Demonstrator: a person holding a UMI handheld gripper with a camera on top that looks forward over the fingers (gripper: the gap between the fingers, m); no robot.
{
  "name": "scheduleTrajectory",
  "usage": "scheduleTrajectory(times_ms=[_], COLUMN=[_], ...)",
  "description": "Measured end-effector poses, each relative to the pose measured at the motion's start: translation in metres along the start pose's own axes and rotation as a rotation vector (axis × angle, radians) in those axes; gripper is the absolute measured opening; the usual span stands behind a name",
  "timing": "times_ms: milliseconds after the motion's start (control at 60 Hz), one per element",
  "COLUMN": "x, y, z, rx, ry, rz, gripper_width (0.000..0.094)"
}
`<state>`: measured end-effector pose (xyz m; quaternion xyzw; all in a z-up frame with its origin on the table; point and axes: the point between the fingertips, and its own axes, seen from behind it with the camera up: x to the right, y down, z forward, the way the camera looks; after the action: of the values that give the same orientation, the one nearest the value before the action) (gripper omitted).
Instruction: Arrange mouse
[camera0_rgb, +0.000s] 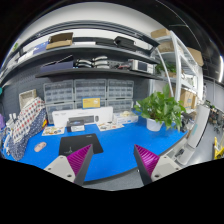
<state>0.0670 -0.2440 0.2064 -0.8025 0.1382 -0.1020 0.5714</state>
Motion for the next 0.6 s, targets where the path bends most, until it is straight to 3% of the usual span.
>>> scheduleTrajectory(times_ms=[183,417,600], x=[-0.050,-0.181,-0.298], y=[0.050,0.133,0.166], z=[0.001,0.012,0.030], rx=[-0.018,-0.148,-0.215], ry=[-0.071,-0.253,-0.386], rz=[0.003,-0.047,-0.077], gripper_width=[0.0816,0.0813,0.0808])
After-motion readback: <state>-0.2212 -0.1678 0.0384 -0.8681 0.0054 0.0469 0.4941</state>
